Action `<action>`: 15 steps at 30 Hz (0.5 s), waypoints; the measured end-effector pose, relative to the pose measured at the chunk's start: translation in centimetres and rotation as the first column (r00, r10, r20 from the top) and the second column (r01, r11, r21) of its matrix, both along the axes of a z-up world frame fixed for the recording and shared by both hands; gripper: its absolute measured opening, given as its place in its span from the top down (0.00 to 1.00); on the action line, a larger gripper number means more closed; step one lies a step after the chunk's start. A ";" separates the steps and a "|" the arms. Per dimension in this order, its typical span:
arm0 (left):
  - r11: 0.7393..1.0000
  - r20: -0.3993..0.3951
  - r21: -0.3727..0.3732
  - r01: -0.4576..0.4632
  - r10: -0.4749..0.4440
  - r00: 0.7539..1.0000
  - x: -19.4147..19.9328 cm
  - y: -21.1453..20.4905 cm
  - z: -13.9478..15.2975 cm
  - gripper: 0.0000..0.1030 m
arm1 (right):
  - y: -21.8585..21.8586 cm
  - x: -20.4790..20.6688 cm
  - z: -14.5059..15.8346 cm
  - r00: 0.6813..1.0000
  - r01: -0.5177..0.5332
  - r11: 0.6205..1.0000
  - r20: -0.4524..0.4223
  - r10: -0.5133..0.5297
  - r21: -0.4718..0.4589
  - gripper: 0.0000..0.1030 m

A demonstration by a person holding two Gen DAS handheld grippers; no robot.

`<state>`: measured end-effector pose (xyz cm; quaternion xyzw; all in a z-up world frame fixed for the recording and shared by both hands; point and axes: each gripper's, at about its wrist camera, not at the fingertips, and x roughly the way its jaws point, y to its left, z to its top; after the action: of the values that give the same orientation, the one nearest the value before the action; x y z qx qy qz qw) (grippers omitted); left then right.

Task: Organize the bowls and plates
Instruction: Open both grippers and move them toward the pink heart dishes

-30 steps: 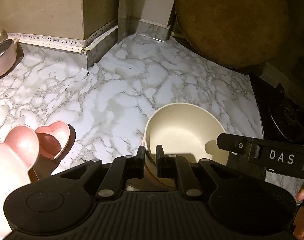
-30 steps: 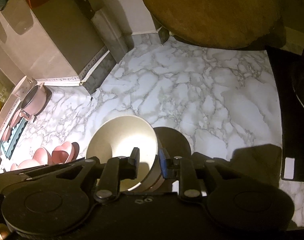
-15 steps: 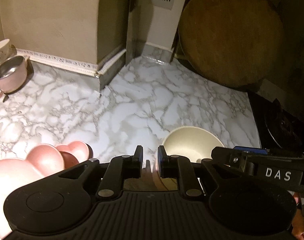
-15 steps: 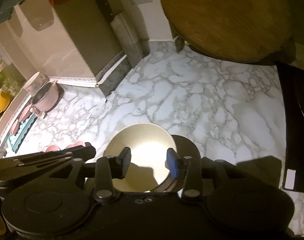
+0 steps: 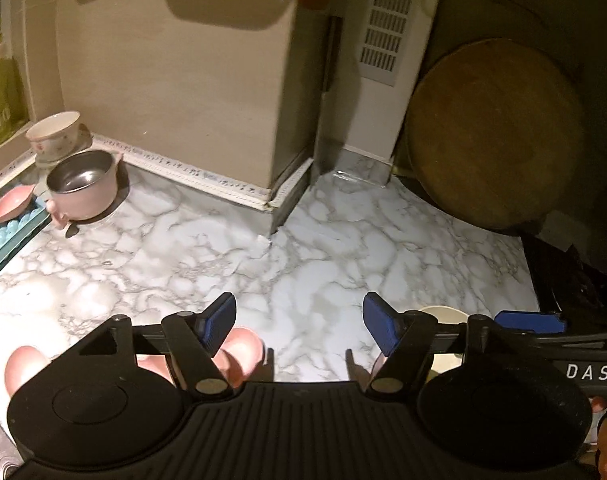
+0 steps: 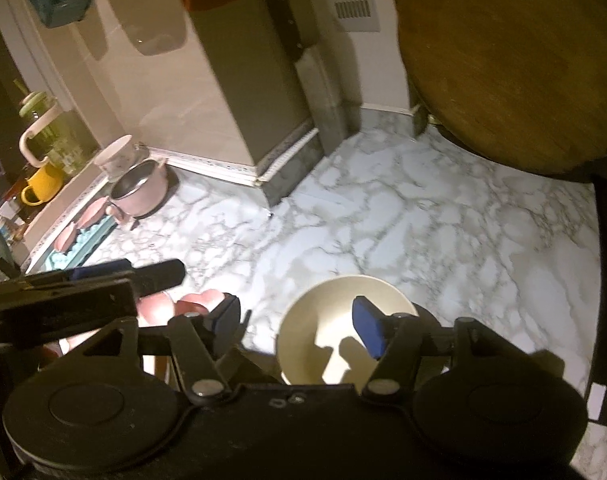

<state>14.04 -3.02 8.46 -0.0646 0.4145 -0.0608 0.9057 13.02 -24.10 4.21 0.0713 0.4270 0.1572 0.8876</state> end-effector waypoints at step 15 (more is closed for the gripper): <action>0.999 -0.176 0.021 -0.037 0.040 0.984 6.0 6.3 -3.3 0.24 | 4.9 4.9 -0.5 0.985 -0.164 0.986 -0.046 0.165 0.025 0.16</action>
<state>20.05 3.25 5.14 -0.0700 0.4922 -0.0335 0.8670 17.95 -19.25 3.66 0.0489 0.4510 0.2325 0.8603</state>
